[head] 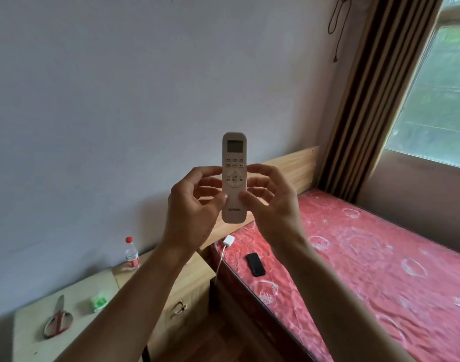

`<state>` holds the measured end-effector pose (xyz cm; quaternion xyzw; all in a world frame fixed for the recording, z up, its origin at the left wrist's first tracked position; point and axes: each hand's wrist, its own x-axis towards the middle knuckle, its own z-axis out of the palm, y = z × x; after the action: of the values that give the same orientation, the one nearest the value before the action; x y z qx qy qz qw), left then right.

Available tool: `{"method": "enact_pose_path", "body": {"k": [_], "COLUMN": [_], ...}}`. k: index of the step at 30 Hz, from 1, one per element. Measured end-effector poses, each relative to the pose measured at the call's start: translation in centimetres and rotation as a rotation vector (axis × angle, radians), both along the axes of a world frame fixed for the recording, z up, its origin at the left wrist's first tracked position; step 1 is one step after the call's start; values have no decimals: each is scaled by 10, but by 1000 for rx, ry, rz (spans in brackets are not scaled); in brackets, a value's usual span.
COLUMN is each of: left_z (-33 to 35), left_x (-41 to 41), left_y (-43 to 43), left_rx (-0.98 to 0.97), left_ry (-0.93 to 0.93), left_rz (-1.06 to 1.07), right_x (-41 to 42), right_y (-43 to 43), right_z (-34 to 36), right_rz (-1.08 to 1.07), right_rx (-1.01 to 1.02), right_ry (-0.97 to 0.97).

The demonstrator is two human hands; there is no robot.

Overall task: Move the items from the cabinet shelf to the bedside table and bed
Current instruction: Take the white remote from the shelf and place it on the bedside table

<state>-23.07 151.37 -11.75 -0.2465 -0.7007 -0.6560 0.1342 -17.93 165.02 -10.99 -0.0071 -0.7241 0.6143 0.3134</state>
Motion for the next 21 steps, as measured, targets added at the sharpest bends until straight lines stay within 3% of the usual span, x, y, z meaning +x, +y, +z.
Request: {"method": "enact_pose_path", "body": {"k": [21], "left_z": [-68], "left_x": [-254], "left_y": [-21], "left_rx": [-23], "left_ry": [-164], "left_rz": [148], "right_x": [-277], "right_y": [-12], "right_z": [-63], "right_rz": [216], "right_rx": [-61], "right_ry": [-174]}}
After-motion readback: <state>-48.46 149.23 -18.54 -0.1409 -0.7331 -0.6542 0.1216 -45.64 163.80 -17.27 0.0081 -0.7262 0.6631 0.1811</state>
